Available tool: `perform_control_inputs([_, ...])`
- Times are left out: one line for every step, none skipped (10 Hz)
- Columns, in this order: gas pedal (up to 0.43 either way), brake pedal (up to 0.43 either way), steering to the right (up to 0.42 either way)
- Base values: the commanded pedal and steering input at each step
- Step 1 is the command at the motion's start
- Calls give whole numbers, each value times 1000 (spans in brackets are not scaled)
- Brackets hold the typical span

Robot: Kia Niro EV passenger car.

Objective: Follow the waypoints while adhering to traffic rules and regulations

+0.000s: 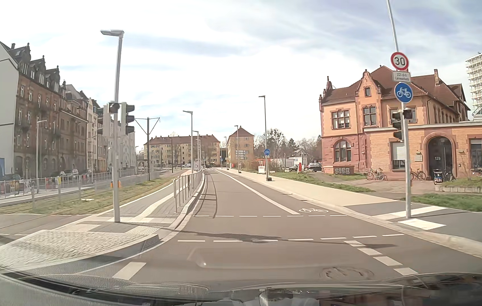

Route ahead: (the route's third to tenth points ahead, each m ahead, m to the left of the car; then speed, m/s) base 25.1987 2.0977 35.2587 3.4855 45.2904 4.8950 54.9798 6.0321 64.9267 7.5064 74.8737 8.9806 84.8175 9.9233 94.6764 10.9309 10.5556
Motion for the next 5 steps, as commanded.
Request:
perform_control_inputs([177,0,-24])
perform_control_inputs([177,0,-24])
perform_control_inputs([177,0,-24])
perform_control_inputs([177,0,-24])
perform_control_inputs([177,0,-24])
